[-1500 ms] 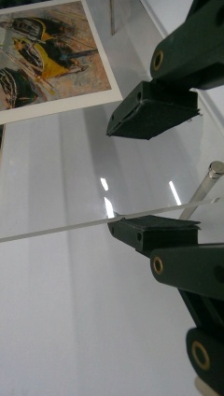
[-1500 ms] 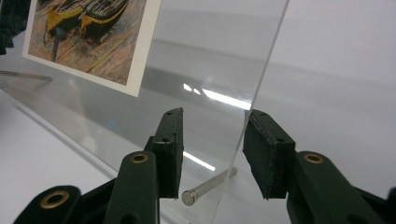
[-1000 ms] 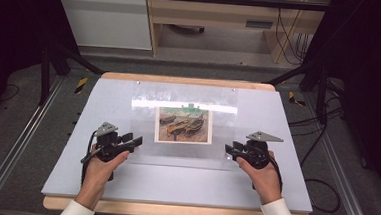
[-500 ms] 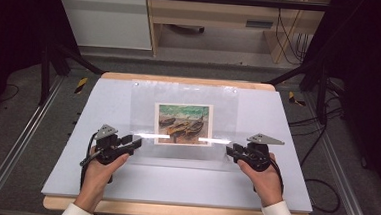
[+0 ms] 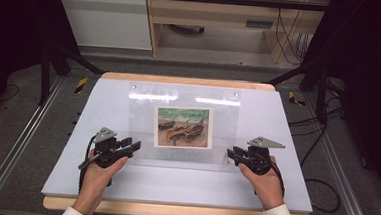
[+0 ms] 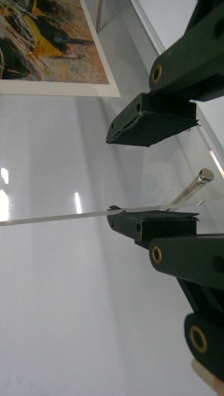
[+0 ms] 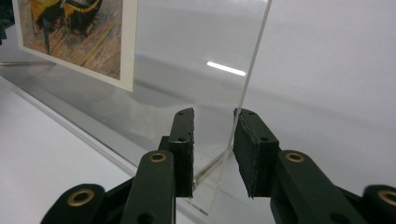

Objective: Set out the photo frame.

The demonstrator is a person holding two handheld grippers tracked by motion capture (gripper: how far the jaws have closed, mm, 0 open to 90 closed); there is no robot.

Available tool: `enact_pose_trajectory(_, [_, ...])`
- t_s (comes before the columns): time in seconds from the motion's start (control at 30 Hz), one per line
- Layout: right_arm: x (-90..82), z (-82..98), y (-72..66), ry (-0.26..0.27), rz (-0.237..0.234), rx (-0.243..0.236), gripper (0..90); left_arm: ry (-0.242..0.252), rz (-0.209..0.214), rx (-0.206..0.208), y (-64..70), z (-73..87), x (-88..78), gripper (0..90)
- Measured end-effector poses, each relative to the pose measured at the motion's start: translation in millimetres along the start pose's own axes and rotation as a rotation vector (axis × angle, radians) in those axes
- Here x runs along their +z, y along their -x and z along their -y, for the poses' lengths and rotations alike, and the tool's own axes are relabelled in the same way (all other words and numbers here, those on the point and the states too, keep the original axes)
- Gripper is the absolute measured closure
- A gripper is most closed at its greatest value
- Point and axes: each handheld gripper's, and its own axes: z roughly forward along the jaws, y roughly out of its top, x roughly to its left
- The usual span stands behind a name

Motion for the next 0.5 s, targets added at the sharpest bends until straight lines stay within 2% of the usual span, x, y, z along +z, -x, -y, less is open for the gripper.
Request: enact_pose_trajectory(0.5, [-3.6, 5.6, -3.2, -0.005, 0.002, -0.001, 71.5, -0.012, -0.008, 0.012, 3.1, 5.3, -4.8, 58.4])
